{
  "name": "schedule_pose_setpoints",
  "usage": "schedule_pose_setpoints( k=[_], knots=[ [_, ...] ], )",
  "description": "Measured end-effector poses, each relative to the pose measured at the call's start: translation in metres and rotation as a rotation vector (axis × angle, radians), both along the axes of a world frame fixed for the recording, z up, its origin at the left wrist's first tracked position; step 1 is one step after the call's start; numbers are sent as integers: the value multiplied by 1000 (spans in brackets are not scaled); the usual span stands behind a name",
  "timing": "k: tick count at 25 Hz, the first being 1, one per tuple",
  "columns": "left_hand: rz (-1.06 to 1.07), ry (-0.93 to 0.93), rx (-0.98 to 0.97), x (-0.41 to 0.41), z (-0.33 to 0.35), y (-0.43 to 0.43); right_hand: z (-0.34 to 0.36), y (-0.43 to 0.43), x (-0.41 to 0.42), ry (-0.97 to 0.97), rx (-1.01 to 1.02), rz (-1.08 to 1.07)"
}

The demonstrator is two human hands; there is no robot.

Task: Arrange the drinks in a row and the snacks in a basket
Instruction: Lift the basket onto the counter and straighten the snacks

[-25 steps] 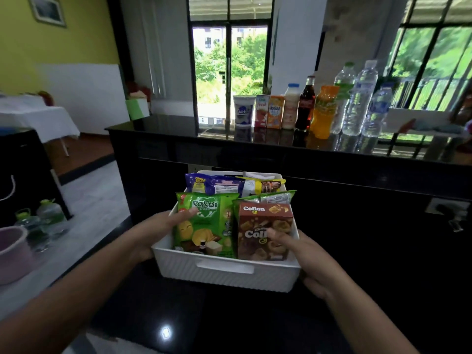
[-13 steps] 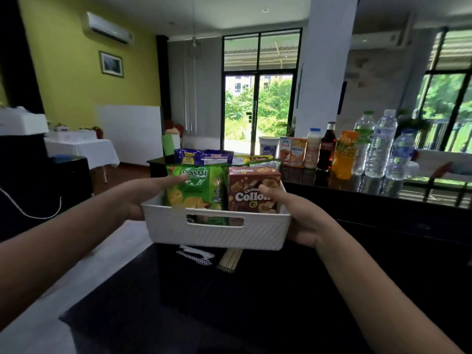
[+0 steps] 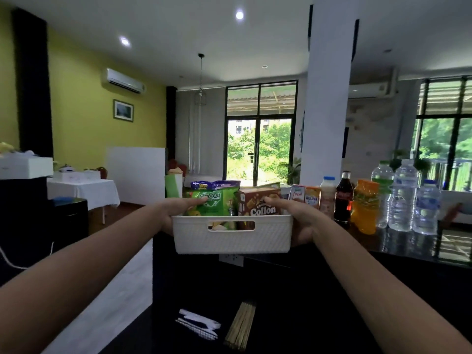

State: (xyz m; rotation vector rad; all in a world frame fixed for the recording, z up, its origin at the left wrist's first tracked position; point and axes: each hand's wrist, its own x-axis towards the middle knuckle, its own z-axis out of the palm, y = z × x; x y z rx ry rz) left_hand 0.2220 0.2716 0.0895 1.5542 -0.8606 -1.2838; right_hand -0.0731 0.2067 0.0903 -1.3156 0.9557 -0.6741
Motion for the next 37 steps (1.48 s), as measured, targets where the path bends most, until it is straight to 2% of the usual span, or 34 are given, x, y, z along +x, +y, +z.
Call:
schedule_pose_setpoints(
  k=[5, 11, 19, 22, 25, 27, 29, 32, 33, 34, 35, 37],
  knots=[
    [-58, -33, -8, 43, 2, -74, -3, -67, 37, 82, 18, 14],
    [-59, -145, -21, 82, 1, -147, 1, -121, 74, 341, -157, -11],
    [-150, -284, -110, 120, -21, -239, -35, -189, 111, 249, -236, -234],
    [-161, -388, -170, 122, -19, -260, -28, -204, 112, 271, -244, -256],
    [-160, -315, -144, 116, -18, -265, -26, -211, 110, 326, -239, -279],
    [-138, -388, -145, 113, -17, -264, -28, -216, 111, 357, -265, -283],
    [-85, -548, -255, 107, -18, -264, -29, -216, 114, 406, -410, -375],
    [119, -1006, -714, 103, -12, -265, -28, -212, 119, 658, -1012, -631],
    [133, -1151, -844, 97, -5, -263, -23, -208, 123, 661, -1212, -642],
    [98, -1242, -910, 88, 4, -263, -16, -204, 128, 631, -1324, -616],
    [26, -1273, -905, 79, 14, -264, -8, -201, 133, 620, -1362, -582],
    [-175, -1298, -721, 63, 28, -271, 9, -199, 142, 722, -1295, -490]
  ],
)
